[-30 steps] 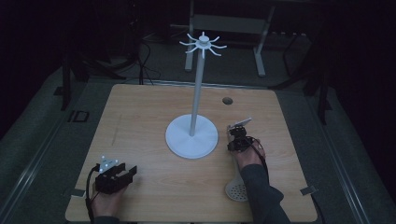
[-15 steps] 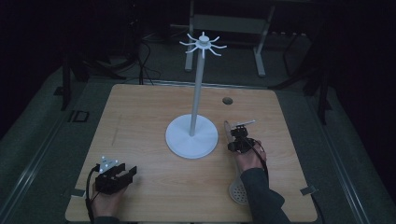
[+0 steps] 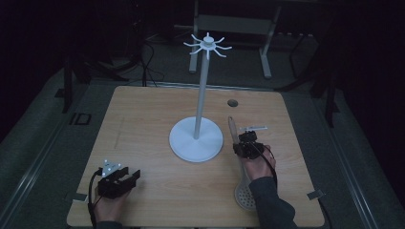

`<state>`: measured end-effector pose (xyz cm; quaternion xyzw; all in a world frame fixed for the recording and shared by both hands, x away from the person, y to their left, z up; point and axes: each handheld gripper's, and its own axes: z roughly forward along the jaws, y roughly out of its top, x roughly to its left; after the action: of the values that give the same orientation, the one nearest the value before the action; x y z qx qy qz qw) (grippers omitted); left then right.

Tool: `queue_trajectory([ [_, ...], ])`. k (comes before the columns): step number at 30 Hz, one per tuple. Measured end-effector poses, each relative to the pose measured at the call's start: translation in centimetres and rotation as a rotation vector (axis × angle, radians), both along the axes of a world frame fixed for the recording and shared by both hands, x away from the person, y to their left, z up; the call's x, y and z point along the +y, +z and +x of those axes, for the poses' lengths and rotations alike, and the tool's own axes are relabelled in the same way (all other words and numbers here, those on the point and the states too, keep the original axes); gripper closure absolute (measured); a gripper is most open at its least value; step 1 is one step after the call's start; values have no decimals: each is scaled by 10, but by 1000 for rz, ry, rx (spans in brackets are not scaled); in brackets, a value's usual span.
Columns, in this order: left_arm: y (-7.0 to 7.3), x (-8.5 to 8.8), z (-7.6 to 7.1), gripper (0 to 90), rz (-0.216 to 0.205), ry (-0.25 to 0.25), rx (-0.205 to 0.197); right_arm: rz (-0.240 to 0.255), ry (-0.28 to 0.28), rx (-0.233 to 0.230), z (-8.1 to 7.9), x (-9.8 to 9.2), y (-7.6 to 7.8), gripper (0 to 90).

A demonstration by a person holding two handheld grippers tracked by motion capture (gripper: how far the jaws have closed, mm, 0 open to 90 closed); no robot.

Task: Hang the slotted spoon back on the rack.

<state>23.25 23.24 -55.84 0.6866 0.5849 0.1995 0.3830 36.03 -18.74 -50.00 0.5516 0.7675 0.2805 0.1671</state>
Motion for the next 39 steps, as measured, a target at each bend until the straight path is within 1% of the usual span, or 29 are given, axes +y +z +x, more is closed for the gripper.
queue_trajectory([
  [3,0,0,0,479,0,0,0,19,17,-57,-6,-1,6,743],
  [6,0,-1,0,479,0,0,0,50,29,-113,-11,-3,13,743],
  [10,0,0,0,479,2,0,-3,122,55,-198,-20,-6,23,743],
  [13,0,-1,0,478,1,-1,-2,170,69,-275,-26,-9,28,743],
  [17,0,-1,0,478,4,-5,0,224,97,-355,-33,-12,34,743],
  [19,0,-2,0,477,5,-8,1,239,119,-386,-36,-12,37,743],
  [22,0,-3,0,477,11,-14,2,244,147,-414,-38,-11,42,743],
  [25,0,-4,0,476,9,-13,1,243,156,-423,-40,-9,45,743],
  [26,0,-3,0,476,9,-13,1,240,165,-437,-41,-7,47,743],
  [28,0,-3,0,476,9,-12,1,243,174,-449,-42,-4,50,743],
  [33,0,-4,0,476,12,-16,2,237,207,-497,-47,1,57,744],
  [36,0,-5,0,476,13,-19,1,230,220,-517,-49,4,61,744],
  [39,0,-4,0,476,13,-19,1,237,228,-529,-50,5,64,744],
])
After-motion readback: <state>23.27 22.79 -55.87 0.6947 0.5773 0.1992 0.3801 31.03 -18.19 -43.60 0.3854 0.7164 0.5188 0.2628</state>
